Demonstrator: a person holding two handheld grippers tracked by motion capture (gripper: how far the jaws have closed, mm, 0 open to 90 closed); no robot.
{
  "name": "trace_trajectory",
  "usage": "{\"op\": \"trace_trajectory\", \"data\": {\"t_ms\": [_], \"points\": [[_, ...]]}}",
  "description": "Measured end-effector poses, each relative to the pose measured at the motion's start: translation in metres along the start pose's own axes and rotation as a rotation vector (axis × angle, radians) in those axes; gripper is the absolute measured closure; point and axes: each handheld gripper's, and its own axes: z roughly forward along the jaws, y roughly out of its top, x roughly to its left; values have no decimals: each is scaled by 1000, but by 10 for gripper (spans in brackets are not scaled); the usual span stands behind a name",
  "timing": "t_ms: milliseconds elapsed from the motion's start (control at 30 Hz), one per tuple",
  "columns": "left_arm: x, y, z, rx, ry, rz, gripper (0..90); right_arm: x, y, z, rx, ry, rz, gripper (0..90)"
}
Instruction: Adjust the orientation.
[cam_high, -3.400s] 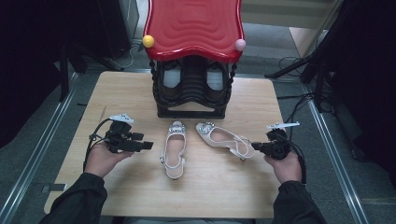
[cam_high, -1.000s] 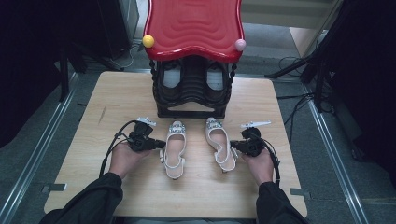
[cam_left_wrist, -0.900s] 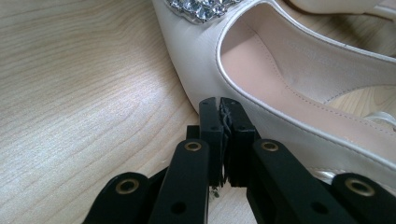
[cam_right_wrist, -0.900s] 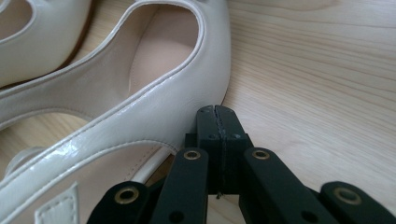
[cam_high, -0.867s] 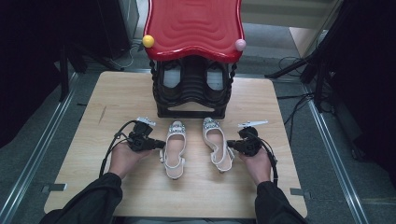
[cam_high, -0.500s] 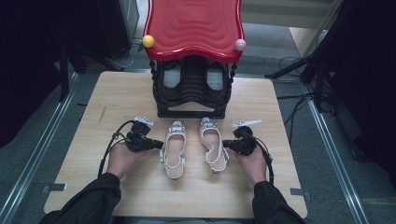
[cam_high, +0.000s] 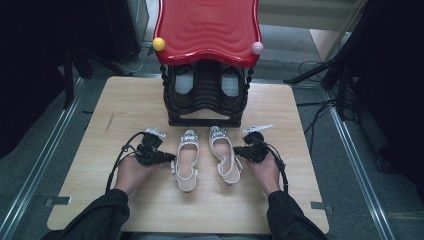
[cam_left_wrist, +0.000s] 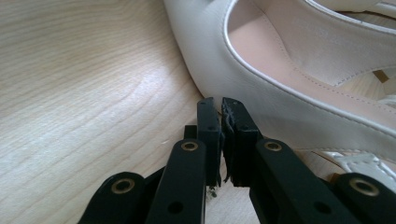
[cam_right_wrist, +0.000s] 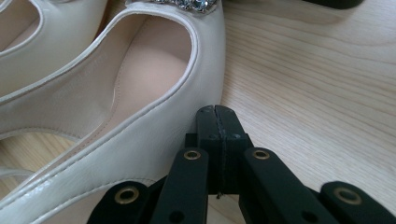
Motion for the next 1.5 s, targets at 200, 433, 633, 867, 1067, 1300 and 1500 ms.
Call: {"op": "trace_trajectory", "data": {"t_ms": [200,433,633,867,1067,1300,1500], "points": [[0,-2,1,-13,-14,-28,875,14,4,7,10,37,-34,900],[-3,-4,2,-16,-37,-43,890,22,5,10,16,49,-53,900],[-10,-4,4,0,-53,-27,890,21,5,11,20,46,-47,900],[-16,-5,7,8,-66,-18,892,21,6,10,10,50,-46,900],[-18,-6,7,-1,-79,-23,900,22,7,9,7,49,-50,897],[-23,-7,8,-8,-90,-13,900,22,8,7,13,27,-58,884],[-22,-5,3,-1,-83,-2,826,20,9,2,-3,37,-60,846]]}}
